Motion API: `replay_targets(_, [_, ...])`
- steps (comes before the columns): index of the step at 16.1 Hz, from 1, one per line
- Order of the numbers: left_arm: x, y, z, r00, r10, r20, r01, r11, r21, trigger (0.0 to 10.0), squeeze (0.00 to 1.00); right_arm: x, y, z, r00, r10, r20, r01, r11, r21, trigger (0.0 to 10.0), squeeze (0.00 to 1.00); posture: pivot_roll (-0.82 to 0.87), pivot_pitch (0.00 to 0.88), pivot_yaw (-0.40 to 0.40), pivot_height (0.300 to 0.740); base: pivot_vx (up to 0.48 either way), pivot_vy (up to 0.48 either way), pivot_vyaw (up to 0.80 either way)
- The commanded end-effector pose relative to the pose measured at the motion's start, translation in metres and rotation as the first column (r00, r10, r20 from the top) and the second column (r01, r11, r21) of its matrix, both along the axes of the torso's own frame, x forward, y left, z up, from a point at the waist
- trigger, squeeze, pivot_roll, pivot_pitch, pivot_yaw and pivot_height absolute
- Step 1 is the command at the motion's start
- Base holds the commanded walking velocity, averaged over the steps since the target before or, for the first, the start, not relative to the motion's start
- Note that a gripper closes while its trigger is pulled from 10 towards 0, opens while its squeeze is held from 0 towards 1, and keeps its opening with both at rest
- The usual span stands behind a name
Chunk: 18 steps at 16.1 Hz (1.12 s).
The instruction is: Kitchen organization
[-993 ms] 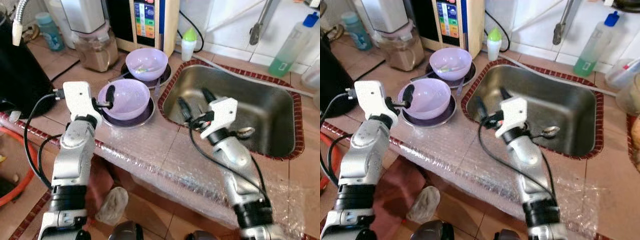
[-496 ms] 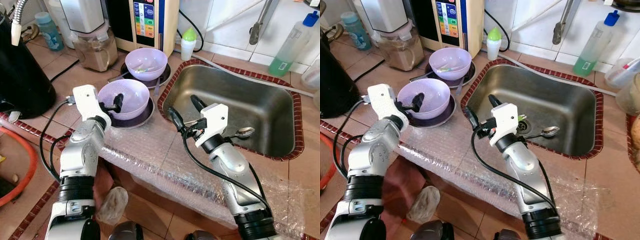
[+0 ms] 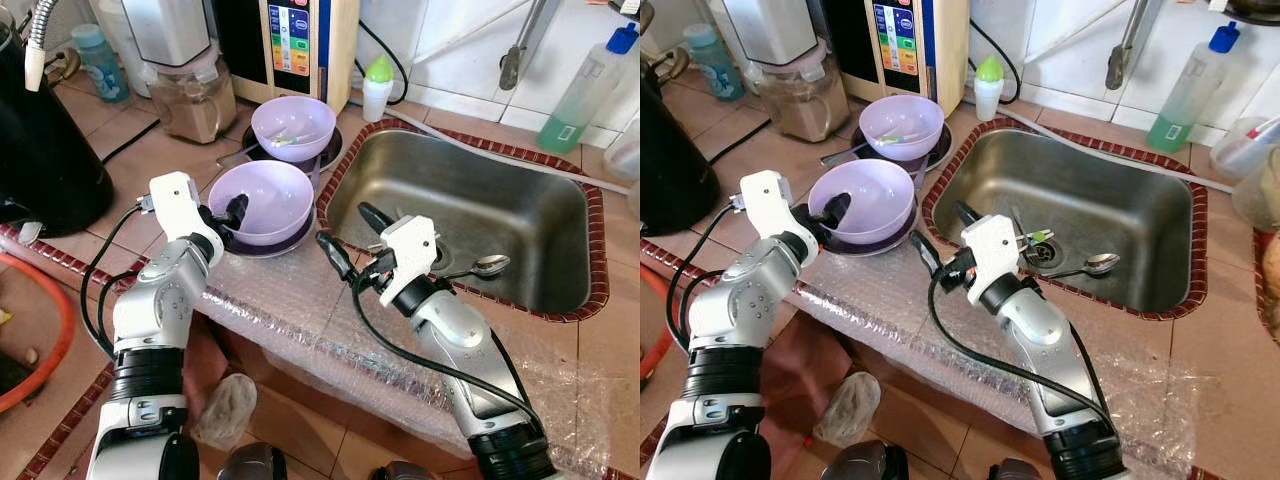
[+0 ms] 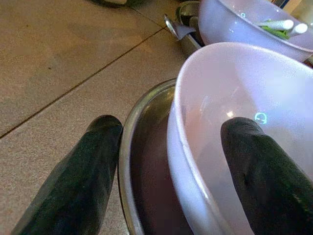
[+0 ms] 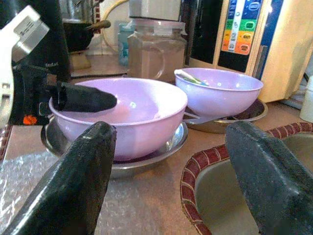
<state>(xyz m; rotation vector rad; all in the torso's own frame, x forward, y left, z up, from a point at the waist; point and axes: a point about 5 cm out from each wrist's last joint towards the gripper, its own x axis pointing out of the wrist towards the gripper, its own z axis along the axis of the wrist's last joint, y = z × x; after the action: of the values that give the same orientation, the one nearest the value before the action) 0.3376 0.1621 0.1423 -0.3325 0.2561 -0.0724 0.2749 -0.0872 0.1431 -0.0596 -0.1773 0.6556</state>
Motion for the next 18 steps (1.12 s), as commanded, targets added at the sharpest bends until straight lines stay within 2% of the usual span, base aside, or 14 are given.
replay_targets(1, [-0.003, 0.005, -0.006, 0.999, 0.018, -0.043, -0.017, 0.999, 0.034, 0.0, 0.00, -0.001, 0.001, 0.002, 1.000, 0.013, 0.004, -0.013, 1.000, -0.009, 10.0, 0.00, -0.01, 0.039, 0.046, 0.740, 0.000, 0.000, 0.00])
replay_targets(7, [-0.002, 0.025, -0.002, 0.996, 0.064, -0.061, -0.058, 0.994, 0.091, 0.0, 0.00, 0.001, 0.000, 0.001, 1.000, 0.022, -0.003, -0.022, 1.000, -0.022, 10.0, 0.00, -0.01, 0.032, 0.046, 0.740, 0.000, 0.000, 0.00])
replay_targets(11, [-0.001, 0.030, 0.001, 0.997, 0.060, -0.052, -0.054, 0.991, 0.121, 0.0, 0.00, 0.003, -0.003, 0.002, 0.998, 0.066, -0.019, -0.066, 0.997, -0.034, 10.0, 0.00, -0.01, 0.029, 0.042, 0.740, 0.000, 0.000, 0.00])
replay_targets(14, [0.001, 0.029, 0.009, 0.999, 0.049, -0.007, -0.048, 0.994, 0.093, 0.0, 0.00, 0.006, -0.004, 0.001, 0.998, 0.063, -0.019, -0.064, 0.997, -0.042, 10.0, 0.00, -0.01, 0.028, 0.039, 0.740, 0.000, 0.000, 0.00])
replay_targets(15, [0.001, 0.028, 0.009, 0.999, 0.035, -0.007, -0.034, 0.994, 0.108, 8.4, 0.00, 0.006, -0.004, 0.001, 0.998, 0.063, -0.021, -0.064, 0.997, -0.044, 10.0, 0.00, -0.01, 0.028, 0.038, 0.740, 0.000, 0.000, 0.00])
replay_targets(16, [0.000, 0.026, 0.007, 1.000, 0.018, -0.025, -0.015, 0.994, 0.109, 10.0, 0.00, 0.006, -0.003, 0.000, 0.998, 0.065, -0.022, -0.066, 0.997, -0.047, 10.0, 0.00, -0.01, 0.028, 0.038, 0.740, 0.000, 0.000, 0.00])
replay_targets(17, [0.000, 0.022, 0.010, 1.000, -0.002, -0.013, 0.003, 0.997, 0.080, 10.0, 1.00, 0.005, -0.002, -0.001, 0.998, 0.066, -0.022, -0.067, 0.997, -0.049, 10.0, 0.00, -0.01, 0.029, 0.039, 0.740, 0.000, 0.000, 0.00])
replay_targets(18, [0.000, 0.020, 0.013, 1.000, -0.017, 0.006, 0.016, 0.997, 0.077, 10.0, 1.00, 0.005, -0.002, -0.001, 0.998, 0.066, -0.022, -0.067, 0.997, -0.050, 10.0, 0.00, -0.01, 0.029, 0.039, 0.740, 0.000, 0.000, 0.00])
